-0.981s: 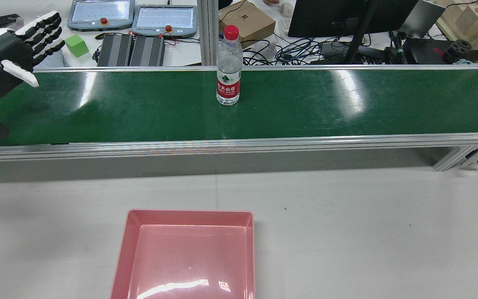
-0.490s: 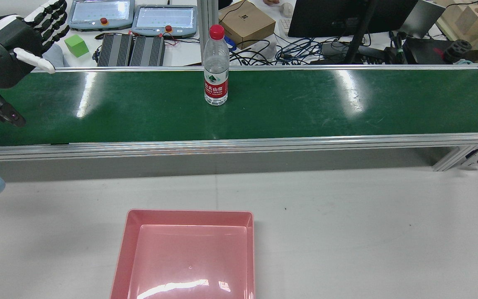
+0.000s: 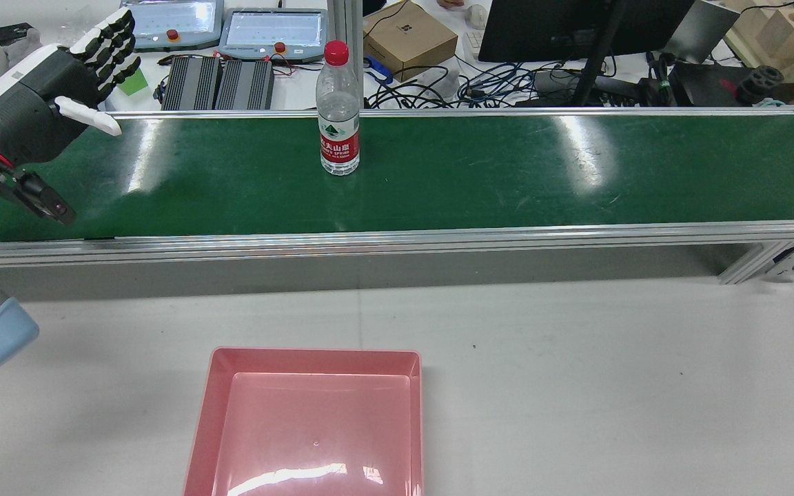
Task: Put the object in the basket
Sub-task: 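Move the left hand down toward the bottle on the conveyor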
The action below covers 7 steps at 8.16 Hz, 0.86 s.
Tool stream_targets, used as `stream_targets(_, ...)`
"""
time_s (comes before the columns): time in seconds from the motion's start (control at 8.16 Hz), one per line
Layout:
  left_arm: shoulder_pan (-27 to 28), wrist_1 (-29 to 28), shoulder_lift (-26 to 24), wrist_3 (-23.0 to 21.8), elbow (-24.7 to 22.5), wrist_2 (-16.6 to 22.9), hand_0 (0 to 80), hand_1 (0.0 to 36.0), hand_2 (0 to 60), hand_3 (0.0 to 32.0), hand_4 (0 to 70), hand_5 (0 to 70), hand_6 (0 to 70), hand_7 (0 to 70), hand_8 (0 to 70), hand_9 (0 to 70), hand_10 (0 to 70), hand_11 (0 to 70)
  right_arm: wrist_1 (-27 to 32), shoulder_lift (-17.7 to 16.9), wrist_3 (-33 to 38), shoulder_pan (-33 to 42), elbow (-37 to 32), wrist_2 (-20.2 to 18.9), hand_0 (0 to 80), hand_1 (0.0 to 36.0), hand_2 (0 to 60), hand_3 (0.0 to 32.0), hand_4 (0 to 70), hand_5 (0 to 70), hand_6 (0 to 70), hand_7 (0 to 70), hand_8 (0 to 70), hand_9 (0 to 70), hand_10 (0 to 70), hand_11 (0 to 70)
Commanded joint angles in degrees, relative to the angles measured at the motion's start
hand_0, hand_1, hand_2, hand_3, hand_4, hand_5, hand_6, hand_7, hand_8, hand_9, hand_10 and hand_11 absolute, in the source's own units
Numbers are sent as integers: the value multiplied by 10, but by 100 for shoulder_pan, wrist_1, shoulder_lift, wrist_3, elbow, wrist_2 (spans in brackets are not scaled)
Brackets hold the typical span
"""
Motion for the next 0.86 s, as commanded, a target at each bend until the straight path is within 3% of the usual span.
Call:
stream_targets(0.0, 220, 0, -57, 203, 27, -240, 564, 54, 0, 0, 0, 72, 0, 0, 0, 9, 22, 50, 0, 0, 0, -2, 0, -3, 0, 0, 0, 0, 0, 0, 0, 0, 0, 0, 0, 0)
stream_targets(0.37, 422, 166, -345, 450, 88, -354, 563, 58, 0, 0, 0, 79, 0, 0, 6, 8, 31, 63, 0, 0, 0, -2, 0, -3, 0, 0, 0, 0, 0, 0, 0, 0, 0, 0, 0, 0)
stream_targets(0.74, 484, 158, -759, 467, 631, -434, 563, 57, 0, 0, 14, 82, 2, 0, 8, 11, 24, 52, 0, 0, 0, -2, 0, -3, 0, 0, 0, 0, 0, 0, 0, 0, 0, 0, 0, 0)
